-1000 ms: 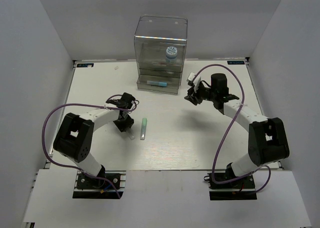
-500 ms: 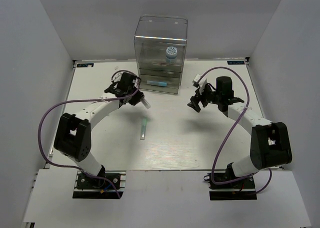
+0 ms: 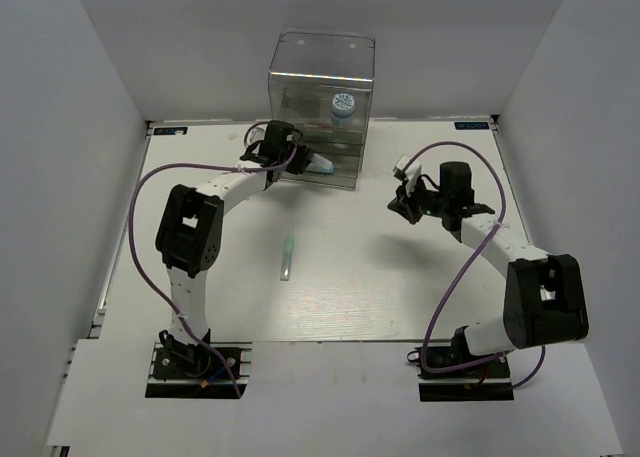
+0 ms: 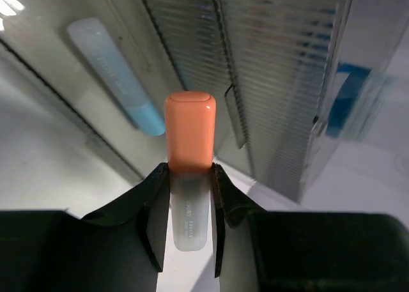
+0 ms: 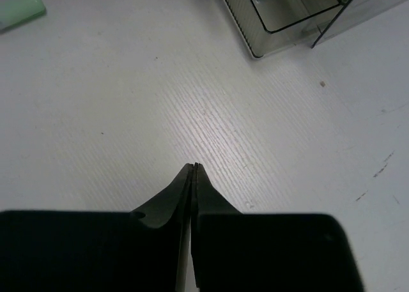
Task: Sort the stationery into containers
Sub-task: Place the pen in the drawer.
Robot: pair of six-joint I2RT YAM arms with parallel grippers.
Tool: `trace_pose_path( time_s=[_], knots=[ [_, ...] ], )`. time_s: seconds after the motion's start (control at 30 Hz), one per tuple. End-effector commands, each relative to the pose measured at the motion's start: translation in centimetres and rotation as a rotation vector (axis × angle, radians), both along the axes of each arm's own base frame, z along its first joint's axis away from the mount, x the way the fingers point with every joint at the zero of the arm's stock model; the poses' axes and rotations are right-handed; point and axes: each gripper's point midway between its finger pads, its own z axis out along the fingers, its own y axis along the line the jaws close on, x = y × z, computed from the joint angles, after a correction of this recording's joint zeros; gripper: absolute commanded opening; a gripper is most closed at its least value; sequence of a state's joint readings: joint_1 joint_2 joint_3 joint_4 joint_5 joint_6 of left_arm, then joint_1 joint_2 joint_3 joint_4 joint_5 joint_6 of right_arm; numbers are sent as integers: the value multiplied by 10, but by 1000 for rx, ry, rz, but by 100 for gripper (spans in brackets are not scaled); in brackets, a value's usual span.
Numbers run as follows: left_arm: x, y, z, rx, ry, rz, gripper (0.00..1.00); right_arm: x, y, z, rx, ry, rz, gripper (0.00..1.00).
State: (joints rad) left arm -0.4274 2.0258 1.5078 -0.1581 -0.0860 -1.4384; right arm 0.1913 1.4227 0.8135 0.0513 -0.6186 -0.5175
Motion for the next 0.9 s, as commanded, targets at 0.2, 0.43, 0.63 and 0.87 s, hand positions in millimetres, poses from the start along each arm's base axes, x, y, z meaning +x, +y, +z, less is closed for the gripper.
trace_pose_path(
  time_s=[0.2, 0.43, 0.63, 0.87],
  knots=[
    [27, -8, 6, -216, 25, 153, 3, -6, 0, 13, 65, 3, -4, 0],
    [34, -17, 10, -261, -3, 131, 62, -8, 0, 12, 57, 8, 13, 21],
    [22, -23, 22, -302, -47, 63, 83, -44, 17, 6, 79, 55, 243, 57],
    [-20, -22, 76, -294, -178, -93, 83, -66, 32, 6, 25, -128, 619, 81]
  ],
)
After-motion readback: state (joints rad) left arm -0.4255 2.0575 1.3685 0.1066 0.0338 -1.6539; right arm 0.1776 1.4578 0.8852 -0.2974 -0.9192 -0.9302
